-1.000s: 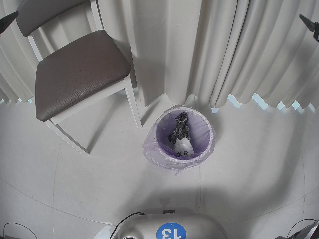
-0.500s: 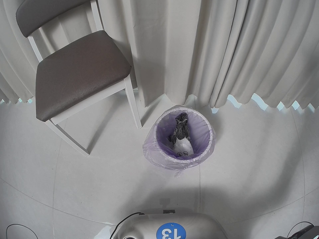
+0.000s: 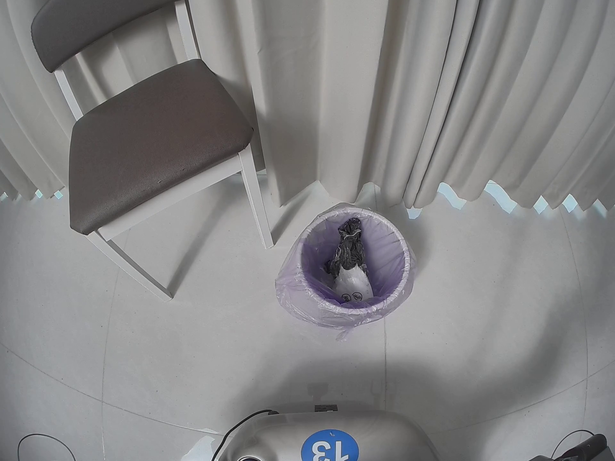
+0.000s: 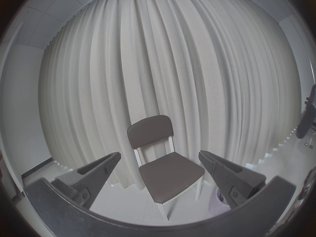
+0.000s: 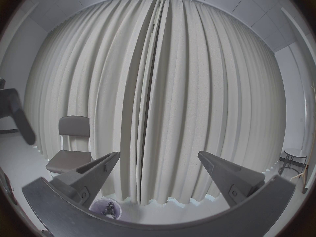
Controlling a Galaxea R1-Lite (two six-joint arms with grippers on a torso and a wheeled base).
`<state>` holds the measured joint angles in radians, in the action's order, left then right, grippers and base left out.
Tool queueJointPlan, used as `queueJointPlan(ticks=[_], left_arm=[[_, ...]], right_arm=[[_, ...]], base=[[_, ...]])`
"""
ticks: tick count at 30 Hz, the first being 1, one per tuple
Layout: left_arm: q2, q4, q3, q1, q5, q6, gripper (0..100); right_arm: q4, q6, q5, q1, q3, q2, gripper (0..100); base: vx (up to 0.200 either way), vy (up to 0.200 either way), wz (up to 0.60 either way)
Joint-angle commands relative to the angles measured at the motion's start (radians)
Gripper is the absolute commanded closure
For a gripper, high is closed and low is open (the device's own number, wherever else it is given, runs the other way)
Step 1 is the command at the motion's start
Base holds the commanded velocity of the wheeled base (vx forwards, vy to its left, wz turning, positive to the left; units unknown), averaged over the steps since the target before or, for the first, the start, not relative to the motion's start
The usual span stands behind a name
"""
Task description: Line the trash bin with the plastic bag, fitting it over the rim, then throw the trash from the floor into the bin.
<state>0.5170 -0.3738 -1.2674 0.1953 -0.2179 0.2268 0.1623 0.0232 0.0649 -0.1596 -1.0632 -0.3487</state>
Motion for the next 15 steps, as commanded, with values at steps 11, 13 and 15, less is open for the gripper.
queueJointPlan(ticks=[11, 13, 15], left_arm=[[-0.238, -0.287, -0.086, -0.008, 0.011, 0.02, 0], [-0.253, -0.324, -0.105, -0.024, 0.011, 0.02, 0], [-0.27, -0.358, -0.121, -0.039, 0.011, 0.02, 0]], right_arm=[[0.043, -0.051, -0.025, 0.11, 0.12, 0.264, 0], [0.075, 0.024, -0.014, 0.183, 0.149, 0.306, 0], [0.1, 0.063, -0.013, 0.161, 0.195, 0.346, 0]], base=[[0.0, 0.0, 0.0], [0.0, 0.0, 0.0], [0.0, 0.0, 0.0]])
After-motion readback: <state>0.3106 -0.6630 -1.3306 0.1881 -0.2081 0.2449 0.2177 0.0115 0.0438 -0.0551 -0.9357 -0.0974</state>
